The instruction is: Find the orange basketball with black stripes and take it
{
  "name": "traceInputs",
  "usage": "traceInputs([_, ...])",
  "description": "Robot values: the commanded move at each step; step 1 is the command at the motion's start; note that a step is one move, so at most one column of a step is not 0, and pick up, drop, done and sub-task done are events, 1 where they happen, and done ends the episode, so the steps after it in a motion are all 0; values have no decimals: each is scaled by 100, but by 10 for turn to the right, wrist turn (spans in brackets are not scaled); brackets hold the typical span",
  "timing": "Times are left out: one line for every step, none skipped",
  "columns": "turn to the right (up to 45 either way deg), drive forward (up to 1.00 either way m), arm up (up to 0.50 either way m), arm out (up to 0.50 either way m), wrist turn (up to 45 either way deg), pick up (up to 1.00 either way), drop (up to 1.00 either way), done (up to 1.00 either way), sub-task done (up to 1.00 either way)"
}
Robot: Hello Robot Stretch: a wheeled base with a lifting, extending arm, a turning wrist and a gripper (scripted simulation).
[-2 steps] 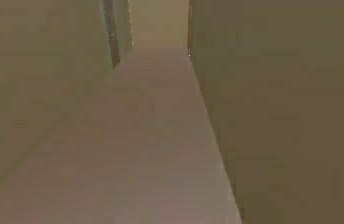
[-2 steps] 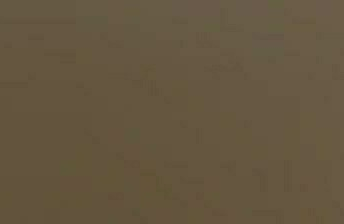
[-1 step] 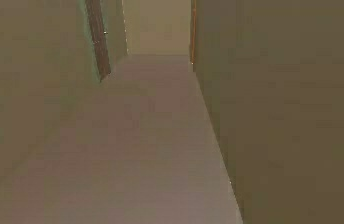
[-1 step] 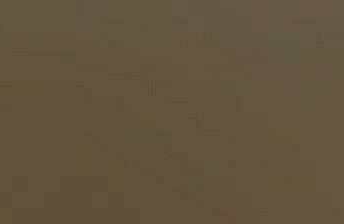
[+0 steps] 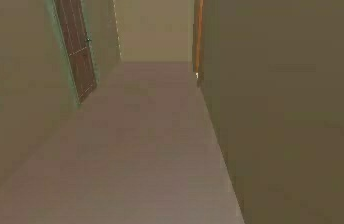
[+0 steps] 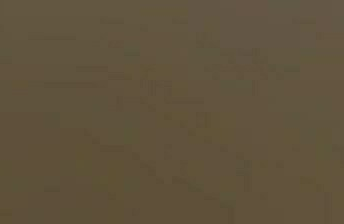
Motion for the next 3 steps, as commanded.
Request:
traceInputs([0,100,0,0,0,0,0,0,0])
traceInputs([0,100,0,0,0,0,0,0,0])
traceInputs([0,100,0,0,0,0,0,0,0])
